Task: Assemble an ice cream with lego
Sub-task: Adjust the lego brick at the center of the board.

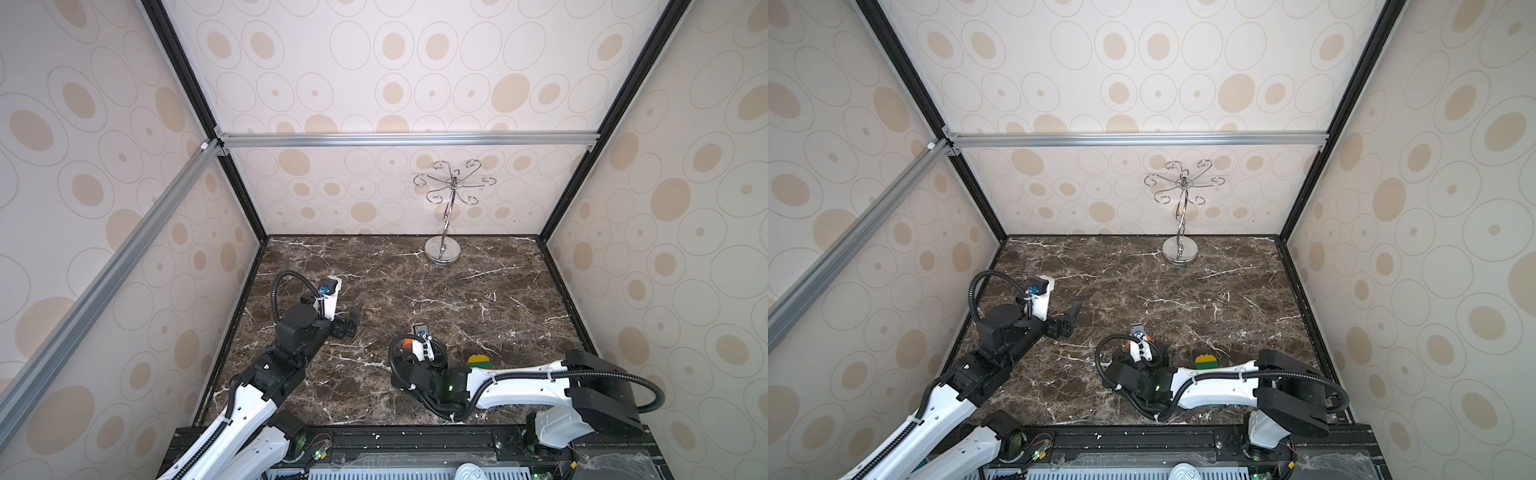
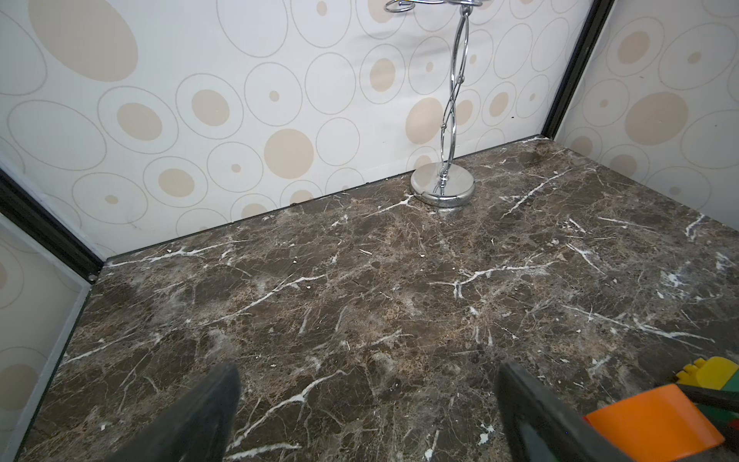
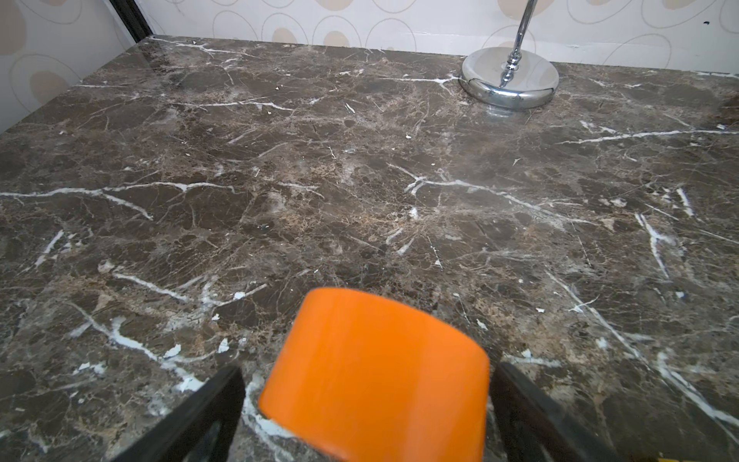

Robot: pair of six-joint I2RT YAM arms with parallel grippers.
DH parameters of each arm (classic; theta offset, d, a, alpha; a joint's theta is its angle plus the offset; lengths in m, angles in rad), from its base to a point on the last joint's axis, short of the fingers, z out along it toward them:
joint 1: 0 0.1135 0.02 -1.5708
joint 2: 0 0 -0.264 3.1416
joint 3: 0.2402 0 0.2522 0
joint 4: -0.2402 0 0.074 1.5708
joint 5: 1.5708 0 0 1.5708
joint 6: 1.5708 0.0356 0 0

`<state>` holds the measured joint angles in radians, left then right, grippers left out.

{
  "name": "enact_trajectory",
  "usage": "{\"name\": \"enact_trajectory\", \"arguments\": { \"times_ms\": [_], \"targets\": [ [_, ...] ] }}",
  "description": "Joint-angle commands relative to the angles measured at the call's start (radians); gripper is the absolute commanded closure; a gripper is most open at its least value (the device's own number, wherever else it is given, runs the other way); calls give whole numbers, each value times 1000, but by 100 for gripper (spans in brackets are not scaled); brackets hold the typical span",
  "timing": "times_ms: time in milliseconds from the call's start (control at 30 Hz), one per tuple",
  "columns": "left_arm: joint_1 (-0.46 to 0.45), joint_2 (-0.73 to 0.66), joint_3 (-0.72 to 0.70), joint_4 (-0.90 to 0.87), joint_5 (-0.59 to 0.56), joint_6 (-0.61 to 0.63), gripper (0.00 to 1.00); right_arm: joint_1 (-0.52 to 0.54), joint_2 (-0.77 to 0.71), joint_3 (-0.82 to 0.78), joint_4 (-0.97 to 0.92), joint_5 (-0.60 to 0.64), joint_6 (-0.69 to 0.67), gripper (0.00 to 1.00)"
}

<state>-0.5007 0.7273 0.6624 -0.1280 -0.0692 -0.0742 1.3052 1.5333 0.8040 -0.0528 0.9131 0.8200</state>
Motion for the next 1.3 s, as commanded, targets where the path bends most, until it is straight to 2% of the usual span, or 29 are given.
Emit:
{"name": "enact_trajectory", "arguments": {
  "times_ms": [0,267,400,533,833,1100,1267],
  "targets": [
    [10,-11,3,20,8,-3,0,-12,13,15,10,9,-4,2],
    [14,-3,3,17,12,-2,0,-22,30,14,36,-2,-23,0],
    [16,-4,3,16,12,-2,0,-27,32,14,41,-5,-28,4],
    [17,-3,3,18,14,-1,0,-28,31,12,34,-5,-15,12],
    [22,-2,4,19,22,-2,0,-37,30,4,19,-21,7,42],
    [25,-3,3,21,29,-3,0,-37,36,6,15,-30,4,53],
    [27,-2,3,24,34,-6,0,-37,33,16,8,-33,-20,57]
  ]
}}
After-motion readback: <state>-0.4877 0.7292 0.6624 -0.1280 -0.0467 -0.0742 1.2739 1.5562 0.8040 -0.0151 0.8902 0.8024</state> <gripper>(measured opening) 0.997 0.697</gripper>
